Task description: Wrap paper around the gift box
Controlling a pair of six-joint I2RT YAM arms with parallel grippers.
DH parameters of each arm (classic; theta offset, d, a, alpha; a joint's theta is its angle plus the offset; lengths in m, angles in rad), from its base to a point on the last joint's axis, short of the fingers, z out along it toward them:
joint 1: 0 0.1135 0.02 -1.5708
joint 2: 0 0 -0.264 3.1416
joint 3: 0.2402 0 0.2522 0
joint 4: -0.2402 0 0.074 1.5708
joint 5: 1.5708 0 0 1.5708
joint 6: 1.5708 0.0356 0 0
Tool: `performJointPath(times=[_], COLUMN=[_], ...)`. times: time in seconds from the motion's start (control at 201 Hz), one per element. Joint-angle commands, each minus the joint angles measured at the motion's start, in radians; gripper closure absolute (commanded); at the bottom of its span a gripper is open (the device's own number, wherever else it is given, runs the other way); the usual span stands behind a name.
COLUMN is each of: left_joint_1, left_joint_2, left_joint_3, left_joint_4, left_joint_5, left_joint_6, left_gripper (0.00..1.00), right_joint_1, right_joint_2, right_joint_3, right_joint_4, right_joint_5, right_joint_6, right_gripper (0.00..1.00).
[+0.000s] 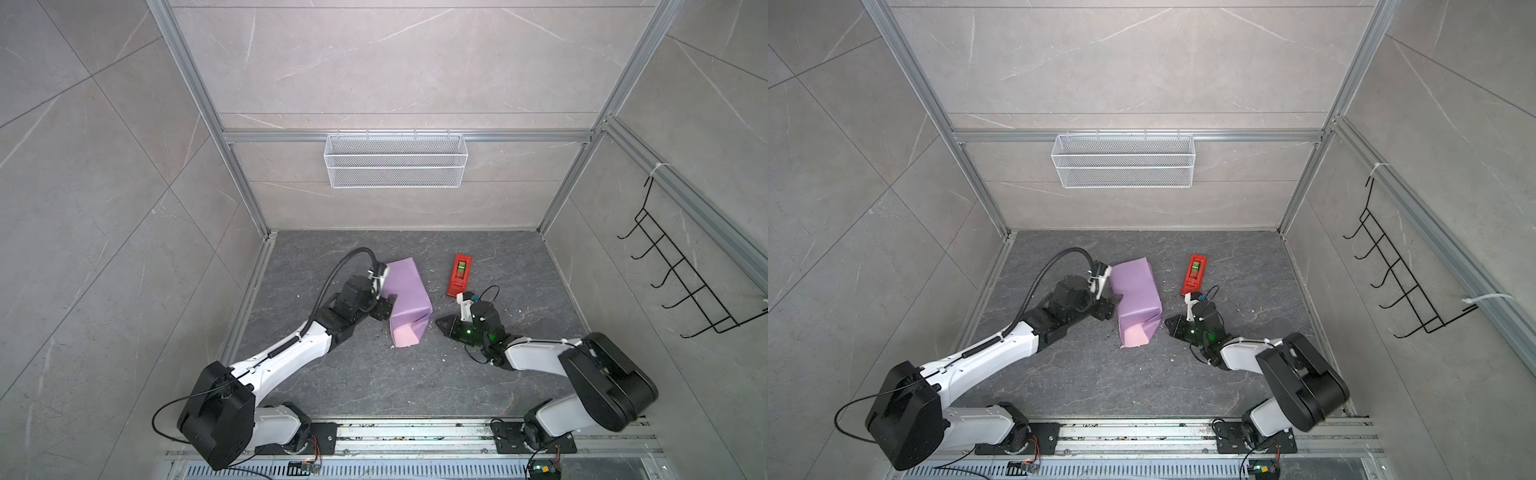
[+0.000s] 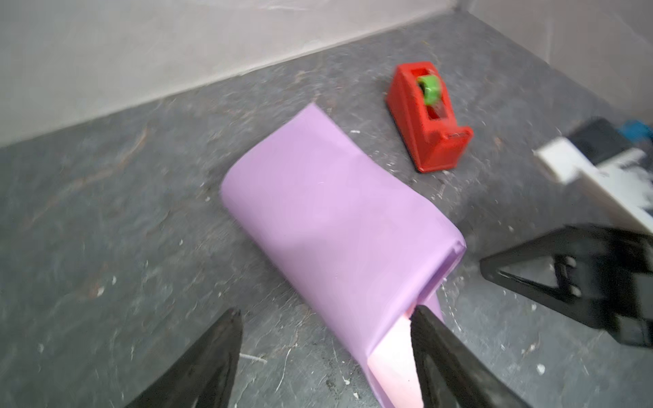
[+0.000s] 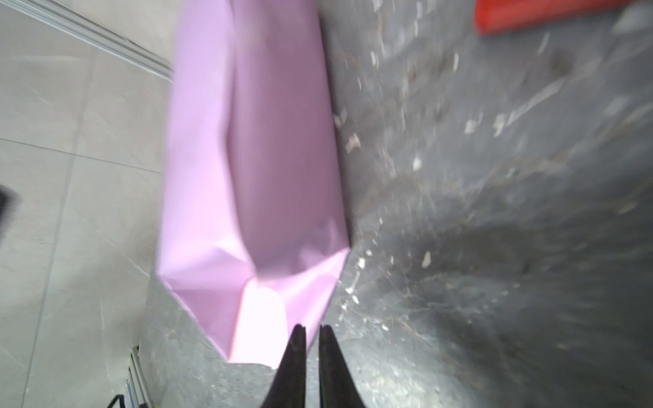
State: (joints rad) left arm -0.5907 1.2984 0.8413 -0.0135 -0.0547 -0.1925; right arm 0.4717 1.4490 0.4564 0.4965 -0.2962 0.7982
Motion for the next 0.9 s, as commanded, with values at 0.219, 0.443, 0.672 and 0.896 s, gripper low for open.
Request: performJointPath(times=[0.219, 0.443, 0.672, 0.896], left_joint_1=[0.182, 0.185, 0.157, 0.155], left_joint_2=[0.173, 0.331, 0.402, 0.418], left_joint_3=[0.061, 0.126, 0.151, 0.173], left_joint_4=[0.003, 0.034, 0.074, 0.066], left_joint_5=[0.355, 0.43, 0.524, 0.543], left_joint_6=[-0.546, -0.576, -0.586, -0.567], left_gripper=[0.21, 0.22, 0.27, 0.27], right_joint_1=[-0.072, -0.068, -0.037, 0.018], right_joint_2=[0.087, 0.267, 0.27, 0.186], right_joint_3=[0.28, 0.407, 0.403, 0.321], right_joint_4=[-0.222, -0.17, -0.171, -0.16], right_joint_5=[-0.056, -0.149, -0.194, -0.159], right_joint_6=[-0.097, -0.054, -0.052, -0.016], right_gripper=[0.46, 0.38, 0.41, 0.44])
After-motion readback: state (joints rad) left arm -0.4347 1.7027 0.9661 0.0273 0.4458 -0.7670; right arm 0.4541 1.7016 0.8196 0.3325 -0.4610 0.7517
